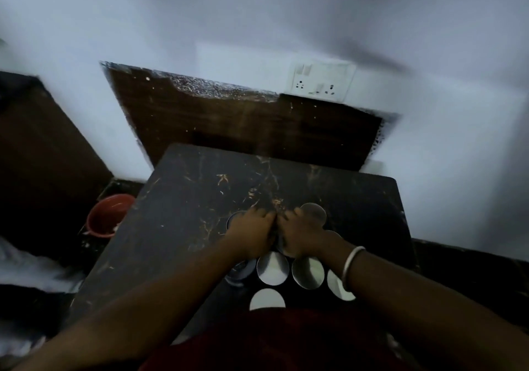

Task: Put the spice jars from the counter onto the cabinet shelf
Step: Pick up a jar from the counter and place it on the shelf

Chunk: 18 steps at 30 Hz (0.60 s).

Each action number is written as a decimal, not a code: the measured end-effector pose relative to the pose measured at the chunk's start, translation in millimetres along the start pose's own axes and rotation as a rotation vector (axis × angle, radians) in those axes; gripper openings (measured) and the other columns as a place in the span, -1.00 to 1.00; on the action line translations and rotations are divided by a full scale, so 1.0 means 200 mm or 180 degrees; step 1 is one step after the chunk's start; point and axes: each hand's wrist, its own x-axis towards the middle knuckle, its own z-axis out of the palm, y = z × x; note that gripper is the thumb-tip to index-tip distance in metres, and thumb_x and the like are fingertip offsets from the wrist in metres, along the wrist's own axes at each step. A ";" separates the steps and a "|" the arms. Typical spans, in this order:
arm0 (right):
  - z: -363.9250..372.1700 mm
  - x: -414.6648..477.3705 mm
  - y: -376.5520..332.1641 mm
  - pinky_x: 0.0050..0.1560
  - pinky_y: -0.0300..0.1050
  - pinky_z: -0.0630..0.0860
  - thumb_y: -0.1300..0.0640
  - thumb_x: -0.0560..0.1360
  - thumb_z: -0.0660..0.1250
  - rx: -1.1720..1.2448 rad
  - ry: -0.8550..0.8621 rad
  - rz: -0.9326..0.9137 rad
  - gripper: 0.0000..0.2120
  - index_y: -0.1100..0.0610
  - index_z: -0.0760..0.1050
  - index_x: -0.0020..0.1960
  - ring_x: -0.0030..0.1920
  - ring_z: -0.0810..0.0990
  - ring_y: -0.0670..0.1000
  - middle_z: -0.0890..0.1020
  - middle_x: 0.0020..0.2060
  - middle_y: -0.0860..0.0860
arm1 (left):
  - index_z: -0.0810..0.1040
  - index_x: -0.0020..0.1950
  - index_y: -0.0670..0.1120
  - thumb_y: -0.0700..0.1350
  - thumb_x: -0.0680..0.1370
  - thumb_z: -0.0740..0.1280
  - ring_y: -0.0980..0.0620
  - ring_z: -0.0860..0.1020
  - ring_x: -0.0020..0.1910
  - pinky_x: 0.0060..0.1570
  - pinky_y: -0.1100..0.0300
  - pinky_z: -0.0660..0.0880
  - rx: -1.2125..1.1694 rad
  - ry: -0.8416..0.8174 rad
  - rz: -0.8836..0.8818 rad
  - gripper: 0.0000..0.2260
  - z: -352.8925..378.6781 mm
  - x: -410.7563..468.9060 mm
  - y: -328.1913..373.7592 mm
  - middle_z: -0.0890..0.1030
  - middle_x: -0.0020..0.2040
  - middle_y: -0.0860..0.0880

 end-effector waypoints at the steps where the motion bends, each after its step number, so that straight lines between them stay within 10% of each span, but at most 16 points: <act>1: 0.05 0.01 0.00 0.40 0.17 0.30 -0.14 0.50 0.31 -0.0147 -0.0294 0.0070 -0.32 0.04 0.19 0.54 0.39 0.33 0.29 0.30 0.49 0.21 | 0.47 0.39 -0.03 0.13 0.61 0.28 -0.17 0.52 0.31 0.24 -0.06 0.48 0.0161 -0.0075 0.0046 -0.59 0.05 0.01 0.01 0.57 0.33 -0.10; 12: 0.10 0.11 0.07 0.45 0.34 0.19 -0.19 0.30 0.51 -0.0120 -0.1062 -0.0105 0.02 -0.10 0.04 0.60 0.48 0.18 0.38 0.17 0.52 0.22 | 0.36 0.58 -0.06 0.10 0.61 0.26 -0.19 0.44 0.43 0.42 -0.11 0.32 0.0096 -0.0092 0.0075 -0.44 0.24 0.00 -0.02 0.60 0.39 -0.12; 18: 0.08 0.09 0.08 0.33 0.15 0.42 -0.04 0.36 0.51 -0.0069 -0.0655 -0.0426 -0.27 0.03 0.33 0.46 0.26 0.48 0.29 0.44 0.29 0.20 | 0.25 0.65 -0.07 0.13 0.62 0.27 -0.19 0.39 0.49 0.48 -0.09 0.27 -0.0022 -0.0105 -0.0012 -0.36 0.27 0.00 -0.03 0.53 0.48 -0.13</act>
